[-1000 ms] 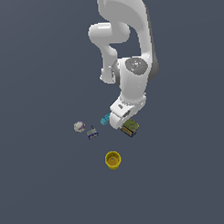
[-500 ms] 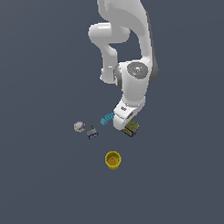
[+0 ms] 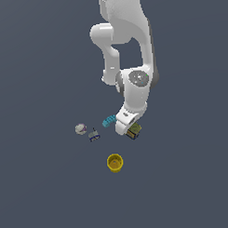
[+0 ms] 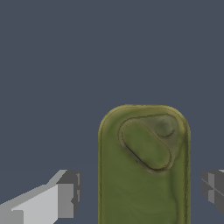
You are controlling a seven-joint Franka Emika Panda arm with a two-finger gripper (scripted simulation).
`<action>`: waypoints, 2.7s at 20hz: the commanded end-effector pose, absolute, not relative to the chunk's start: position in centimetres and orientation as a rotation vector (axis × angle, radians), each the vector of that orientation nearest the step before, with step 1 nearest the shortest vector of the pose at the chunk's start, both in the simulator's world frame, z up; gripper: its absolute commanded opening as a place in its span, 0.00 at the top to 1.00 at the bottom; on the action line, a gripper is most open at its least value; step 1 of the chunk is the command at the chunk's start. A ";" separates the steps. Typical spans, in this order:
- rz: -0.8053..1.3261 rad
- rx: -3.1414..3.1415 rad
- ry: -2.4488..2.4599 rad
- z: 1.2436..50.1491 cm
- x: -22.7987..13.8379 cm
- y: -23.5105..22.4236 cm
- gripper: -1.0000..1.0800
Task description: Pick up a designated object from a clutter of objects.
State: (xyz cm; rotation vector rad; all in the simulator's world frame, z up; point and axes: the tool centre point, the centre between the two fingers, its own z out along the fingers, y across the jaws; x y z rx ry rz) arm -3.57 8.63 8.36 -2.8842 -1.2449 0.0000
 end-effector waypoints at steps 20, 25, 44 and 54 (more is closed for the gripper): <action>0.000 -2.884 -1.249 6.0 -3.6 8.6 1.00; 0.000 -2.884 -1.249 6.8 -3.5 8.0 1.00; -0.003 -2.878 -1.250 20.5 -3.0 -1.6 1.00; -0.004 -2.877 -1.250 30.3 -2.5 -8.5 1.00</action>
